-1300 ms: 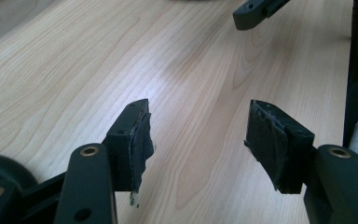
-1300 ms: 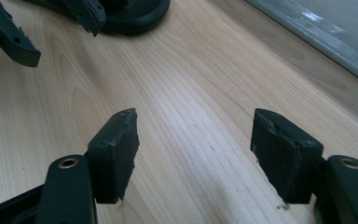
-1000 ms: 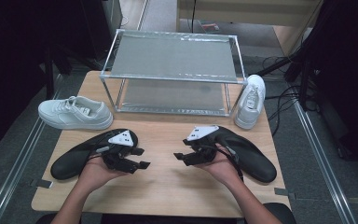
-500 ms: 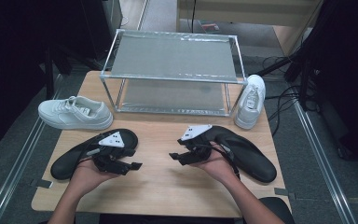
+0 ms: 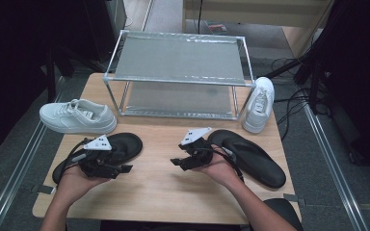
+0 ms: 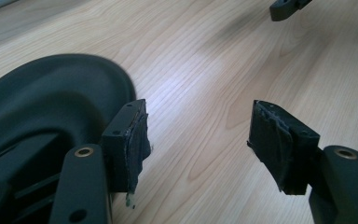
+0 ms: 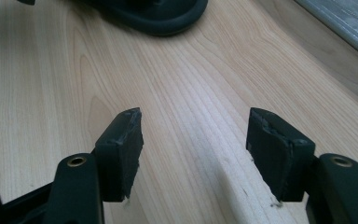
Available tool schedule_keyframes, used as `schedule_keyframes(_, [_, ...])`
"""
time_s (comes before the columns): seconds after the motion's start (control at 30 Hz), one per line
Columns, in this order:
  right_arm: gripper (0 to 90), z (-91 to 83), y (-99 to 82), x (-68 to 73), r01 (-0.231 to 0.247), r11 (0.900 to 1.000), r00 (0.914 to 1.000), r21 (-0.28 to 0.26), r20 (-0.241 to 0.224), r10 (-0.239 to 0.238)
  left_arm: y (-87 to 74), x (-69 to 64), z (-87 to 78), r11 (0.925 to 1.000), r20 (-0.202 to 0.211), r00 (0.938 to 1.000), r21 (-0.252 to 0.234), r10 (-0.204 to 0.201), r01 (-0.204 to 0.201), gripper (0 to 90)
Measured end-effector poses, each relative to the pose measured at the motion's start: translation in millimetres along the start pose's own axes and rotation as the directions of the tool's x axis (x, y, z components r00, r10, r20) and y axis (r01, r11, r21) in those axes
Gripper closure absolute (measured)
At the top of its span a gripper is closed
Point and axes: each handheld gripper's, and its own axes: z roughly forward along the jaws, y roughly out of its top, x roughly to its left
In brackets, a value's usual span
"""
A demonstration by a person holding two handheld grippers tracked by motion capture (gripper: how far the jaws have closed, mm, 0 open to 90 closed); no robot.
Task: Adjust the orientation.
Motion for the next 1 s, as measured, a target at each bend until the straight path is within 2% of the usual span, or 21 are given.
schedule_keyframes(0.17, [38.2, 1.6, 1.9, 0.7, 0.008, 1.0000, 0.9999, 0.001, -0.006, -0.008, -5.2, 4.0, -9.7, 1.0000, -0.021, 0.9998, 0.001, -0.001, 0.001, 38.6])
schedule_keyframes(0.27, [39.0, 6.0, 3.3, 1.3, 0.012, 0.9997, 0.9997, 0.019, -0.020, -0.011, -13.3, 10.2, -20.7, 0.9996, -0.045, 0.9986, -0.010, -0.028, 0.028, 38.8])
schedule_keyframes(0.4, [39.1, 7.5, 4.9, 4.0, 0.018, 0.9997, 0.9995, 0.013, -0.026, -0.018, -22.7, 21.0, -28.8, 0.9968, -0.063, 0.9951, -0.029, -0.077, 0.075, 39.2])
schedule_keyframes(0.5, [39.1, 7.1, 5.9, 8.1, 0.022, 0.9997, 0.9993, 0.003, -0.029, -0.022, -27.7, 27.3, -31.5, 0.9949, -0.077, 0.9921, -0.026, -0.099, 0.098, 39.0])
schedule_keyframes(0.63, [39.2, 8.3, 5.7, 9.4, 0.033, 0.9994, 0.9989, 0.006, -0.033, -0.033, -34.3, 33.1, -30.6, 0.9945, -0.087, 0.9907, -0.015, -0.104, 0.103, 40.0])
schedule_keyframes(0.73, [39.6, 7.4, 5.5, 8.0, 0.025, 0.9997, 0.9988, 0.002, -0.041, -0.025, -43.1, 41.4, -27.4, 0.9928, -0.074, 0.9900, -0.006, -0.120, 0.120, 42.4])
schedule_keyframes(0.8, [39.8, 5.6, 5.7, 6.9, 0.022, 0.9997, 0.9988, -0.009, -0.042, -0.023, -45.7, 42.6, -25.7, 0.9945, -0.086, 0.9909, 0.010, -0.103, 0.104, 44.3])
schedule_keyframes(0.93, [40.7, 2.4, 5.6, 3.8, 0.014, 0.9996, 0.9992, -0.025, -0.038, -0.015, -47.7, 43.5, -23.6, 0.9960, -0.078, 0.9931, 0.013, -0.088, 0.089, 48.9])
schedule_keyframes(1.0, [40.9, 2.0, 5.2, 1.9, 0.005, 0.9997, 0.9992, -0.026, -0.040, -0.006, -48.3, 44.1, -20.4, 0.9977, -0.078, 0.9949, 0.018, -0.064, 0.066, 50.4])
